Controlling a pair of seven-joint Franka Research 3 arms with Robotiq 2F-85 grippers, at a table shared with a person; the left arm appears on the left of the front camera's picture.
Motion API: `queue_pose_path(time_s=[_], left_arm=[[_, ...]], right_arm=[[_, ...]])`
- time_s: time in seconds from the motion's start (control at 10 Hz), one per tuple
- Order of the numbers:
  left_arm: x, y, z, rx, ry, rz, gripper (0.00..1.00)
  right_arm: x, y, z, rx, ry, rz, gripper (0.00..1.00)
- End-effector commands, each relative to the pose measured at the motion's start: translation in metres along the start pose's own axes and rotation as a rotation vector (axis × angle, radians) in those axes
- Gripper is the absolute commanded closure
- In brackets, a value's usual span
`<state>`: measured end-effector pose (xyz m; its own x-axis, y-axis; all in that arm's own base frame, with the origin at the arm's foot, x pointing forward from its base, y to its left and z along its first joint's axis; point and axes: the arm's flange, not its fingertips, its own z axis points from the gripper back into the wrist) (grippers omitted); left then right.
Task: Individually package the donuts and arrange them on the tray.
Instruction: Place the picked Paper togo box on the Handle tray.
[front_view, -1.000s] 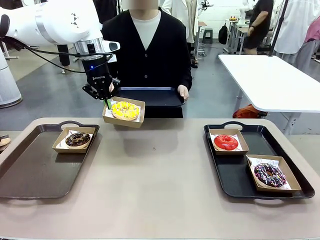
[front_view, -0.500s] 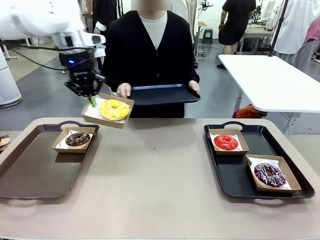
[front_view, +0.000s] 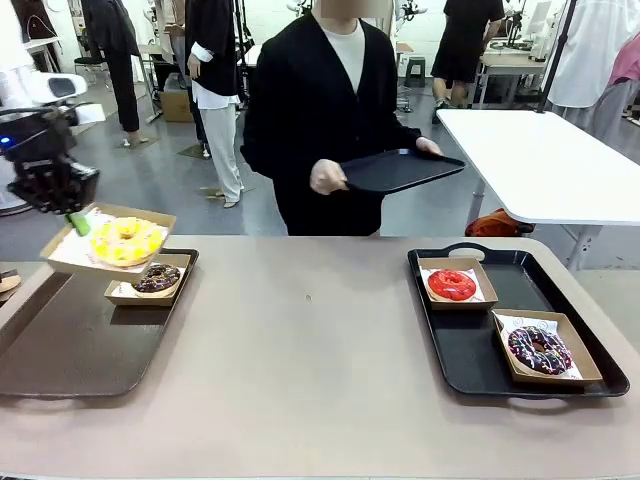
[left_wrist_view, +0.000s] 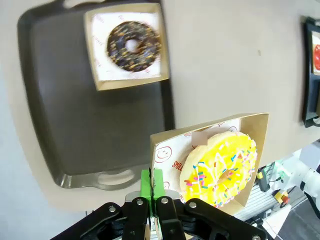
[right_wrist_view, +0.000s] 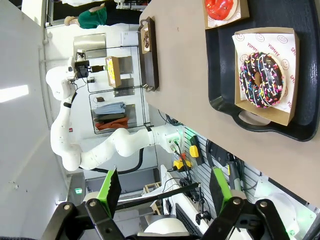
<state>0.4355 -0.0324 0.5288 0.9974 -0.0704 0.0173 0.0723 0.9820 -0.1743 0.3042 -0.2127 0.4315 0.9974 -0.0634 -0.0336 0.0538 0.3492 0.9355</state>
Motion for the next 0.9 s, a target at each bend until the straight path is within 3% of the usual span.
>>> queue_pose_path(time_s=[0.0,0.5,0.8], left_arm=[[0.003,0.025,-0.013,-0.021,-0.021,0.005,0.99],[-0.006,0.093,-0.042,0.139,0.053,0.021,0.99],[-0.006,0.096,-0.052,0.121,0.059,0.037,0.99]], right_arm=[[-0.002,0.000,0.001,-0.005,0.003,-0.004,0.06],[-0.002,0.000,0.001,-0.005,0.003,-0.004,0.06],[-0.002,0.000,0.001,-0.005,0.003,-0.004,0.06]])
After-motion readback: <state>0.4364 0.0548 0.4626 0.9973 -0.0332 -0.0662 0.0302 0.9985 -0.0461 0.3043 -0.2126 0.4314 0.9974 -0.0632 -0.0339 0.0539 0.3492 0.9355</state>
